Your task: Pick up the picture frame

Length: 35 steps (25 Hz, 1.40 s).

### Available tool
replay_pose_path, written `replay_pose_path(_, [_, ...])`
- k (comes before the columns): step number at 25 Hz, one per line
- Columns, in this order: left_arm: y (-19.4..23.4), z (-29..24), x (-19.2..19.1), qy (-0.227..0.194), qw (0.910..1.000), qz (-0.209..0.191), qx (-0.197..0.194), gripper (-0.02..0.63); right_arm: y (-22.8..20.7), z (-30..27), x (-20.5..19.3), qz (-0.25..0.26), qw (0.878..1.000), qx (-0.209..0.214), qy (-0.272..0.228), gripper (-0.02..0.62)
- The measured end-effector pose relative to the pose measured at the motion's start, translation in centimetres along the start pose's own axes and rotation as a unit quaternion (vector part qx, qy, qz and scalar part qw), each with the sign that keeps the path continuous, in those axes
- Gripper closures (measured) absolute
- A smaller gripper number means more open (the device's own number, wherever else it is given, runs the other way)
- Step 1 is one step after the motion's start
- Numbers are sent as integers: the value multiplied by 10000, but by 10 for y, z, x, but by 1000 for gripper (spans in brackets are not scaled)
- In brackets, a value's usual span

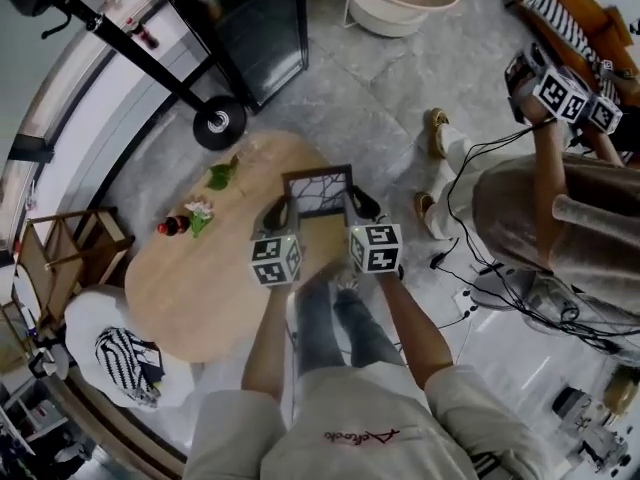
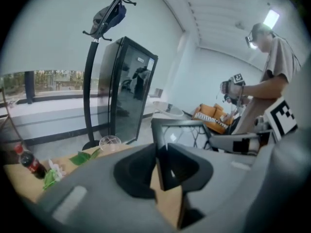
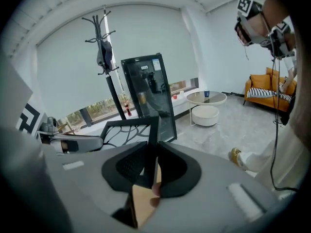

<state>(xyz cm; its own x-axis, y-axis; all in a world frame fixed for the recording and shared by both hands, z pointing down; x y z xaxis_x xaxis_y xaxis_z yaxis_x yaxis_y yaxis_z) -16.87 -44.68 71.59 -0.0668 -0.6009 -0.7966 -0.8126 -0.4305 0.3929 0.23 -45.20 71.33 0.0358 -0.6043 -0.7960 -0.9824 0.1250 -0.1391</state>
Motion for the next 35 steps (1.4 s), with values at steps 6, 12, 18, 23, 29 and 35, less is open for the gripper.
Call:
replay_pose_path(6, [-41,27,60,-417,9986,-329,-54,529,-3,47,62,116,9987,16,-493,520])
replay_pose_path(12, [-78,55,89,-610,9969,-481,-137,529,-6,95,92,218,9969,41,-756,518])
replay_pose_path(18, [-103,88,120,-852,9940,-675,-122,528,3,132,124,294,9931,153,-1121,518])
replay_pose_path(23, [-129,110,145,-999,9912,-866,-65,528,2,162,147,264,9903,265,-1335,518])
replay_pose_path(29, [-164,129,179,-1258,9860,-1098,-24,528,-6,196,182,289,9850,361,-1665,518])
replay_pose_path(35, [-190,148,201,-1479,9810,-1257,3,528,-8,227,207,404,9793,447,-1932,518])
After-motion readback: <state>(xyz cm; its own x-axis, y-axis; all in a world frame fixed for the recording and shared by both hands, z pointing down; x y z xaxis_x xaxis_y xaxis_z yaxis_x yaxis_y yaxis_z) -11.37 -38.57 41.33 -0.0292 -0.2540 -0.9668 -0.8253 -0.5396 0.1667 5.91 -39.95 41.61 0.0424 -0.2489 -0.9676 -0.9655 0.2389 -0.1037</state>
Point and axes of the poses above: the fingertips, and each gripper's own axes: z backward along the fingers, y to its left, x out of its top, the point moved 5 cm from there along z, backward along the fingers, and after that the axes turned 12 degrees about -x, right-handed, at the moved point
